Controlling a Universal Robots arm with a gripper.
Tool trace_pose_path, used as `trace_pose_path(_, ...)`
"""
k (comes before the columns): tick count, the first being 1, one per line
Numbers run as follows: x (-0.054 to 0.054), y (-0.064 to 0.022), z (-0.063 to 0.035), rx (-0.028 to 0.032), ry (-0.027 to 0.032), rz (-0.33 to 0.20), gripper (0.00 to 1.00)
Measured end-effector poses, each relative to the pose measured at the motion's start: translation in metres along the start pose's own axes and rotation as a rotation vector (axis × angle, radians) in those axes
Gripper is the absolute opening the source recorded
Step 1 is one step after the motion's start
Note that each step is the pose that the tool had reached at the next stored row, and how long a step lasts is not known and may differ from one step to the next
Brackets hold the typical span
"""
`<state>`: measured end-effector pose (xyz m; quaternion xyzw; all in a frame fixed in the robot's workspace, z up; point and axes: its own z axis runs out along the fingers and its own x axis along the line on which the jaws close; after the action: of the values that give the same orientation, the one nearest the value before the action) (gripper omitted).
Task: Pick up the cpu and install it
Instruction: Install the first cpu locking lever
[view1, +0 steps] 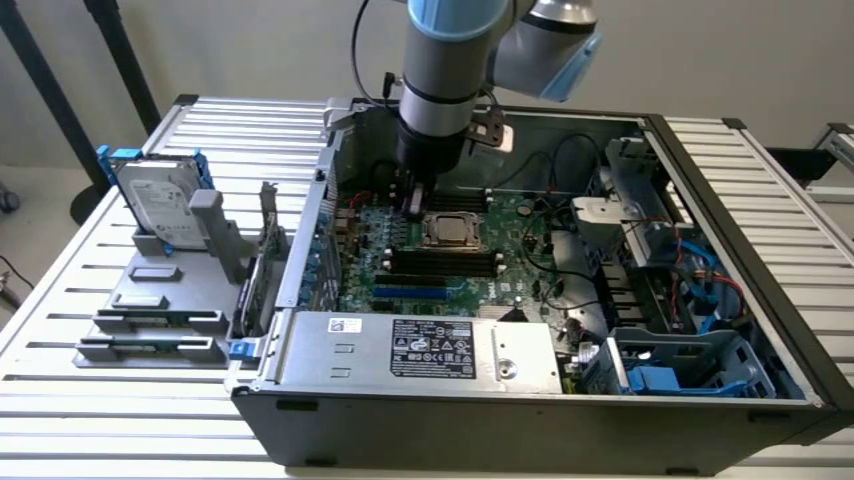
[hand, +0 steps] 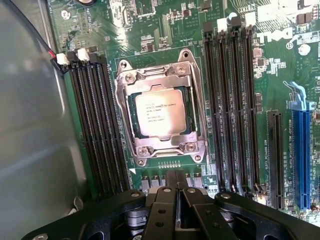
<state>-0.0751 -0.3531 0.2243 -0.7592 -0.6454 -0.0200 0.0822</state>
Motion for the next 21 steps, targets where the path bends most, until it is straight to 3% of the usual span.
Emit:
trace_pose_path(6,0.004,-0.0006,0.0006,-0.0114,-0.0159,-0.042,0.11)
trace_pose_path(10,0.006,-0.0009,0.0009,-0.0152,-0.0297,-0.069,0.11)
trace_pose_path(18,0.011,-0.0019,0.0012,-0.0160,-0.0713,-0.120,0.11)
trace_pose_path(21,0.011,-0.0020,0.0013,-0.0160,-0.0730,-0.121,0.11)
